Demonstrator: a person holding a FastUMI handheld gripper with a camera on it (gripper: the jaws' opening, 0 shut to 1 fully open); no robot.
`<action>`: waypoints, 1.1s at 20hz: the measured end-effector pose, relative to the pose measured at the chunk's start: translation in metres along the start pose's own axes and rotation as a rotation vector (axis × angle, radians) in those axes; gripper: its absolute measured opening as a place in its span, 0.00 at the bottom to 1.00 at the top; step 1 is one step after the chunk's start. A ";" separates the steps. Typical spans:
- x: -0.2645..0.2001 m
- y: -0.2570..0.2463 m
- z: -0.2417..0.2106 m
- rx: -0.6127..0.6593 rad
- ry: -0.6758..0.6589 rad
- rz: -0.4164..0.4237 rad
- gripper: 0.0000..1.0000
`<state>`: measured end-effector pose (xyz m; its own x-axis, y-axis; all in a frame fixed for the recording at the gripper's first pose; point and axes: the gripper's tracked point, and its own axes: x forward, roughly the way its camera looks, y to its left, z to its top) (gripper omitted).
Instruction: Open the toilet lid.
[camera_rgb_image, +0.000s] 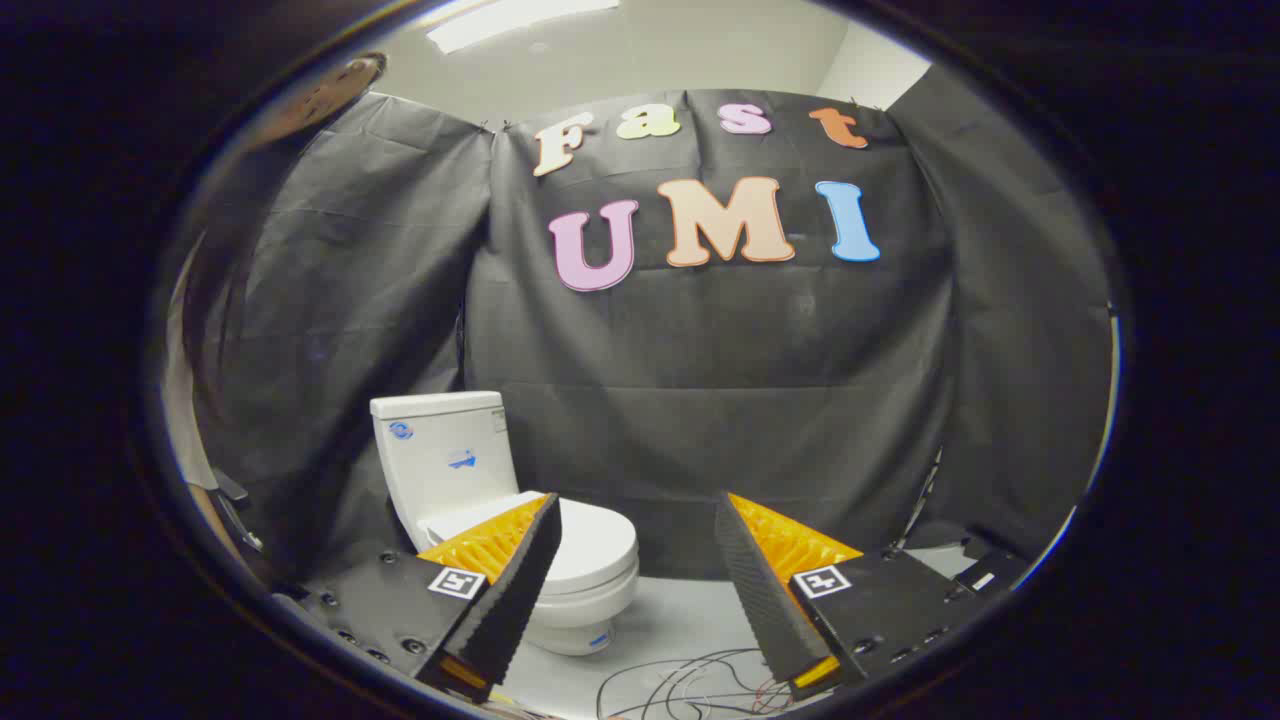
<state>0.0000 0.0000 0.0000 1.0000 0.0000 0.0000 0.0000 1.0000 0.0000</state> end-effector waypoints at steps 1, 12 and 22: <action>0.003 0.001 -0.001 -0.001 0.000 -0.001 0.96; 0.103 0.024 0.019 0.127 -0.155 0.018 0.93; 0.132 0.057 0.005 0.606 -0.468 -0.225 0.89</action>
<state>0.1323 0.0572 0.0051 0.8720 -0.3364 0.3555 0.0675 0.8021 0.5934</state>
